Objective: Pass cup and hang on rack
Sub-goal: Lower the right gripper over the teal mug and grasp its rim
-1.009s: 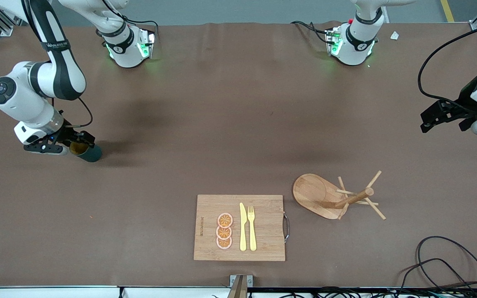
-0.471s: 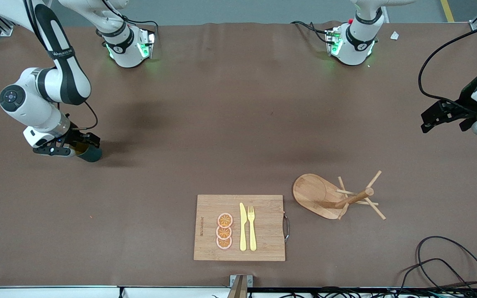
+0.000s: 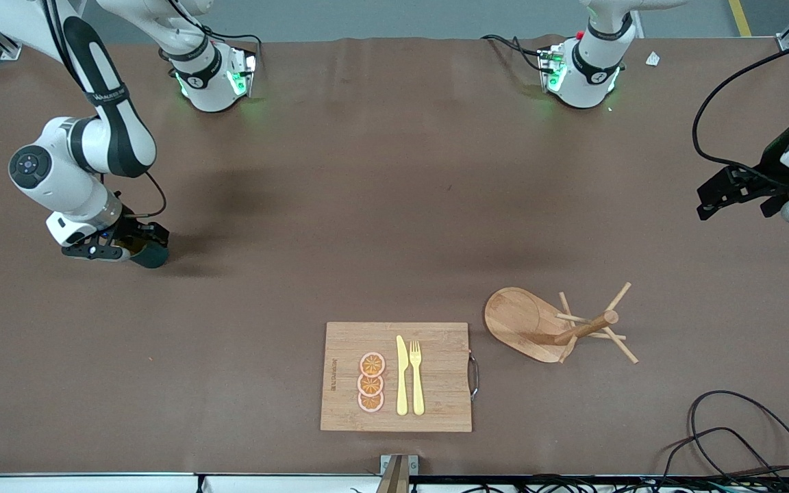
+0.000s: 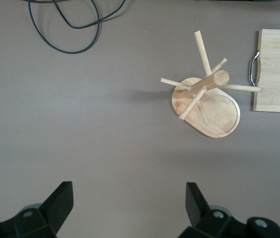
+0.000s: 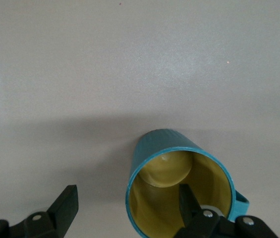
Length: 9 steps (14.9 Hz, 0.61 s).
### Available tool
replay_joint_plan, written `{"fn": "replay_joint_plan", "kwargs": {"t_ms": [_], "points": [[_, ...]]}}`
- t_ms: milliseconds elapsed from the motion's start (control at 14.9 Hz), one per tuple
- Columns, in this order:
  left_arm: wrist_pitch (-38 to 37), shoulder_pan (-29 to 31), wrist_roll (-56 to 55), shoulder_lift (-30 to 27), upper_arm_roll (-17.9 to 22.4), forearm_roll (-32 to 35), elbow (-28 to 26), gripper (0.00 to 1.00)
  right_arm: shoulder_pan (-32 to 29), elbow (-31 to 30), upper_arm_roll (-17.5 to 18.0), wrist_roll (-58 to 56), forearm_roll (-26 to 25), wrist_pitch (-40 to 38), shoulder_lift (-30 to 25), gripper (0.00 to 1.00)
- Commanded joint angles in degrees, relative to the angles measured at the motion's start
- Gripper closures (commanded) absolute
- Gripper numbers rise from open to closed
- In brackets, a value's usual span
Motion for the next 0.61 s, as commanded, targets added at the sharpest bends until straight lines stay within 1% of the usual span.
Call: {"fn": "replay_joint_plan", "kwargs": {"t_ms": [0,202,404,538], "points": [[-1.01,0.29,0.04,0.50,-0.19,0.23,1.40,0.00,-0.11,-0.87,0.31,-0.16,0.67,1.11,-0.19,0.20],[-1.01,0.29,0.04,0.50,-0.19,0.23,1.40,0.00,-0.02,-0.96,0.40,-0.16,0.67,1.11,-0.19,0.38],[-1.01,0.29,0.04,0.50,-0.19,0.23,1.40,0.00,-0.02,-0.96,0.40,-0.42,0.67,1.02,-0.19,0.60],[-1.01,0.29,0.04,0.50,-0.19,0.23,1.40,0.00,-0.11,-0.96,0.40,-0.60,0.67,1.02,-0.27,0.72]]}}
